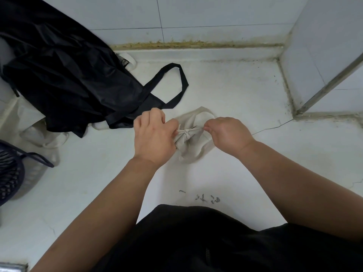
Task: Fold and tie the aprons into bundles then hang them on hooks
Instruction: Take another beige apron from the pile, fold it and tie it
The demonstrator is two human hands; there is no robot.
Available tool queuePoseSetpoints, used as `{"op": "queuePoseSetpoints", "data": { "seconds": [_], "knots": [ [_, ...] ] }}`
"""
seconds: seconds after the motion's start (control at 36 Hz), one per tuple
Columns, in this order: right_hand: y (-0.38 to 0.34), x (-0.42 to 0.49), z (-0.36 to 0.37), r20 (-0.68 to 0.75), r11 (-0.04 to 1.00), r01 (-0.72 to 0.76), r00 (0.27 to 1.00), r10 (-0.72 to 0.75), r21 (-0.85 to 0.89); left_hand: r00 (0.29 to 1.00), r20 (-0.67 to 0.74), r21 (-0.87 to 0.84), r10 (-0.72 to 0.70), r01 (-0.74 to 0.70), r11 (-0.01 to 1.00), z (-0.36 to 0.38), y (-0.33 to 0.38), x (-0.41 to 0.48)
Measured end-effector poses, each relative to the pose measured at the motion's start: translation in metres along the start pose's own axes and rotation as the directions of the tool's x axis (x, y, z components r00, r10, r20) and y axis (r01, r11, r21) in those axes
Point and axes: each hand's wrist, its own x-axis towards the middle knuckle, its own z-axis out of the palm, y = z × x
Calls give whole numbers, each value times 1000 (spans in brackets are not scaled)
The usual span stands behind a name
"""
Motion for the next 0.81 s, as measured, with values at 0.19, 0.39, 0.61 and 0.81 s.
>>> {"op": "queuePoseSetpoints", "data": {
  "seconds": [0.19, 0.39, 0.61, 0.81],
  "knots": [
    [-7, -1, 0, 70, 1000, -4, 998, 5, -8, 993, 28, -23, -116, 116, 993, 2, -6, -9],
    [-24, -4, -14, 173, 876, -186, 978, 120, 445, 811, 546, -332, -212, 441, 834, -14, 7, 3],
    [-48, -15, -20, 276, 478, -397, 911, 305, 784, 704, 572, -539, -422, 710, 453, -10, 11, 16],
    [-50, -17, -29, 239, 734, -421, 907, 346, 533, 601, 758, -652, -255, 704, -281, -29, 5, 45]
  ]
}}
